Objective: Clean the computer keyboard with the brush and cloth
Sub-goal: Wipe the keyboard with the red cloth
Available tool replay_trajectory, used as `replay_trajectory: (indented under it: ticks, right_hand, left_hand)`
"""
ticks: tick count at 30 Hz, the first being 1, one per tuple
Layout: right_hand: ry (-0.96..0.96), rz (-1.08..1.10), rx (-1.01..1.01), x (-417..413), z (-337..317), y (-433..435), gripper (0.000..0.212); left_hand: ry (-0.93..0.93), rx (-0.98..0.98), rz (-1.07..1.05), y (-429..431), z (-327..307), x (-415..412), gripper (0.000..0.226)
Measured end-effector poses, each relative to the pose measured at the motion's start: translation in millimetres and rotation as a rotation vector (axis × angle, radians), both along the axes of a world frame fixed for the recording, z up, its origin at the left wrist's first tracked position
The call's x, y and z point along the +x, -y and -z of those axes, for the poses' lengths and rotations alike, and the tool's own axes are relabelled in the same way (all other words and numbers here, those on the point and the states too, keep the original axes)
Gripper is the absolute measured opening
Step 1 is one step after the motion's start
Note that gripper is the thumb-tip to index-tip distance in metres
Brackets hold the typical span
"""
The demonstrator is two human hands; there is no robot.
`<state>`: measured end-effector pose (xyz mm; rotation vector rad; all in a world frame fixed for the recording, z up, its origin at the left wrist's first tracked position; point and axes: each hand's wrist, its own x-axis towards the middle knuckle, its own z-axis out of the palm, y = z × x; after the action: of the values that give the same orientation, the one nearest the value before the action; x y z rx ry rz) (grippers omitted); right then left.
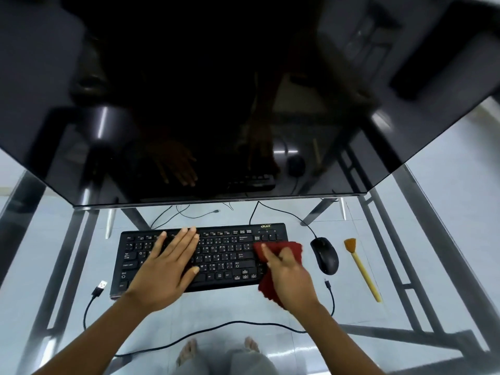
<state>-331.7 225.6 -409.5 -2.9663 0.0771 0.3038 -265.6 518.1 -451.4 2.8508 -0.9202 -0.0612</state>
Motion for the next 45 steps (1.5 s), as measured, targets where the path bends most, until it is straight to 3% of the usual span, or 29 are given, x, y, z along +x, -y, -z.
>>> replay_trajectory:
  ticks: [2,7,11,13,15,17,19,21,23,29,34,37,40,45]
  right_hand:
    - [0.020,0.126,0.070,-0.8,-0.1,9.6,0.058]
    - [-0.001,-0.234,0.121,-16.5,14.0,5.1,0.064]
    - [0.059,-0.018,0.156,4.1,-3.4,27.2,0.029]
    - [0.082,0.129,0.280,3.0,2.6,26.8,0.035]
    - [0.065,-0.019,0.145,3.0,10.9,17.6,0.056]
    - [0.016,-0.186,0.137,2.5,16.0,19.3,0.057]
    - [-0.037,-0.086,0.190,18.3,1.6,30.8,0.040]
    - [0.061,0.058,0.099,35.9,6.3,47.3,0.050]
    - [0.083,0.203,0.171,40.8,10.6,51.4,0.058]
    - [0.000,-0.306,0.012,3.7,15.0,28.2,0.079]
    - [0.030,0.000,0.023,37.3,4.0,33.7,0.062]
    - [0.037,-0.219,0.142,27.5,5.1,6.7,0.068]
    - [0.007,-0.410,0.100,19.6,13.2,7.0,0.076]
    - [0.052,-0.068,0.048,45.2,1.5,18.3,0.064]
  left_hand:
    - [-0.005,0.000,0.030,18.6,-0.2,-10.3,0.069]
    - [-0.053,-0.013,0.022,67.9,11.0,-36.0,0.070]
    - [-0.061,-0.024,-0.028,77.1,14.9,-44.0,0.067]
    - [-0.057,-0.032,-0.034,78.2,13.2,-45.1,0.067]
    - [-0.062,-0.041,-0.042,79.3,11.9,-46.1,0.069]
    - [-0.060,-0.050,-0.045,80.4,11.7,-46.4,0.070]
    - [-0.056,-0.059,-0.043,80.2,12.2,-45.7,0.069]
    - [-0.053,-0.060,-0.046,79.7,12.3,-44.7,0.069]
    - [-0.056,-0.069,-0.052,81.1,12.0,-45.3,0.068]
    - [-0.065,-0.138,-0.067,83.7,11.6,-46.5,0.068]
    - [-0.075,-0.149,-0.074,83.2,11.5,-45.2,0.069]
    - [-0.078,-0.160,-0.076,83.7,10.9,-45.8,0.069]
    - [-0.086,-0.158,-0.066,82.9,9.1,-45.6,0.070]
    - [-0.091,-0.144,-0.068,82.5,7.8,-46.0,0.070]
